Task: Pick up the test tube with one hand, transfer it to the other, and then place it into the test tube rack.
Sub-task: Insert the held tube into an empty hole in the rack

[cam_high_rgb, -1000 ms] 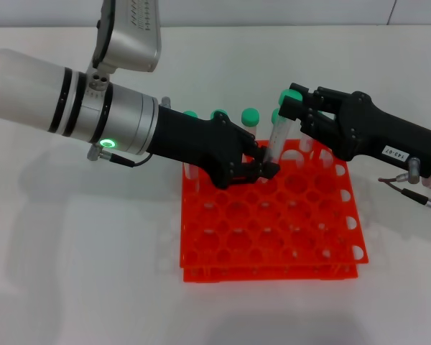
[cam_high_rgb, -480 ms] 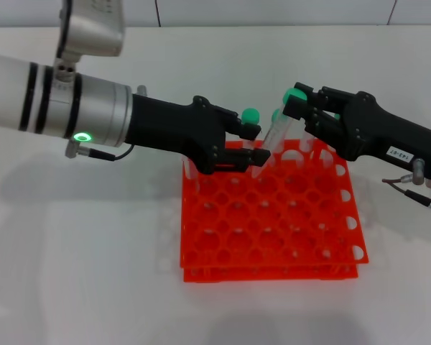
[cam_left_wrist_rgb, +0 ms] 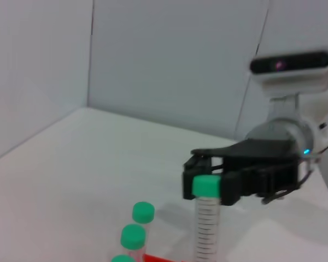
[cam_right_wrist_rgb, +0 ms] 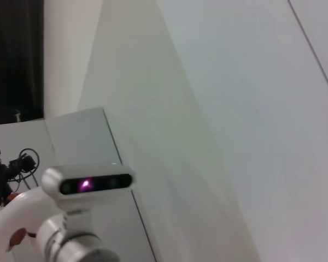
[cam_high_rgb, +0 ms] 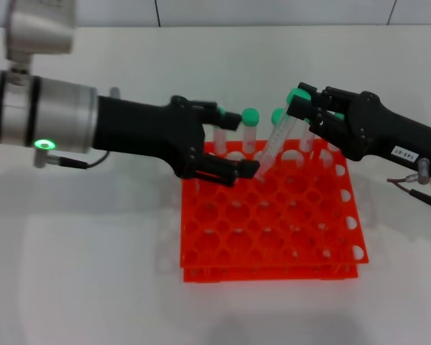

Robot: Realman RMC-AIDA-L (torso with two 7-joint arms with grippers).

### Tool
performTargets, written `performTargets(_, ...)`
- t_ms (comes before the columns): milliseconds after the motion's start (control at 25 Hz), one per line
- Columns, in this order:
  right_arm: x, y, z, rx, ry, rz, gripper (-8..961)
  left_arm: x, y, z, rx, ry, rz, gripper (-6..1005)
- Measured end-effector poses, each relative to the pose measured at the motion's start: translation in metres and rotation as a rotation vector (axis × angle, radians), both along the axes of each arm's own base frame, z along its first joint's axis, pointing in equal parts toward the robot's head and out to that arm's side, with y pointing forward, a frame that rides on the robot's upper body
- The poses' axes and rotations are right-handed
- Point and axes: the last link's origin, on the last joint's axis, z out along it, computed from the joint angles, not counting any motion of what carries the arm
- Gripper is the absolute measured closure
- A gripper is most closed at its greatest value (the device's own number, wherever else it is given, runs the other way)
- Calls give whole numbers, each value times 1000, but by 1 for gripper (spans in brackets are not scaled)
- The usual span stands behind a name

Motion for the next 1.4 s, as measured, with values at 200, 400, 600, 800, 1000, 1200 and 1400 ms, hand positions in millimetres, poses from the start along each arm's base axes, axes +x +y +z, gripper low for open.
performTargets(200,3,0,8,2,-14,9,678,3,-20,32,47,-38,18,192)
performTargets(400,11,-4,18,9,-45,19,674,-4,-48,63,148,-41,77,108)
performTargets(600,5,-1,22,6,-76,65,670,-26,-82,88,247,-65,170,104)
performTargets(800,-5,7,28,9,-101,107,667,-53,-109,97,302,-70,255,104)
performTargets(1000,-21,17,27,1,-121,160,663,-80,-132,95,343,-65,306,104)
performTargets(1200,-30,23,28,-7,-146,190,660,-114,-144,88,376,-101,373,104)
performTargets(1400,-40,31,26,-17,-177,216,656,-142,-156,85,424,-142,429,104)
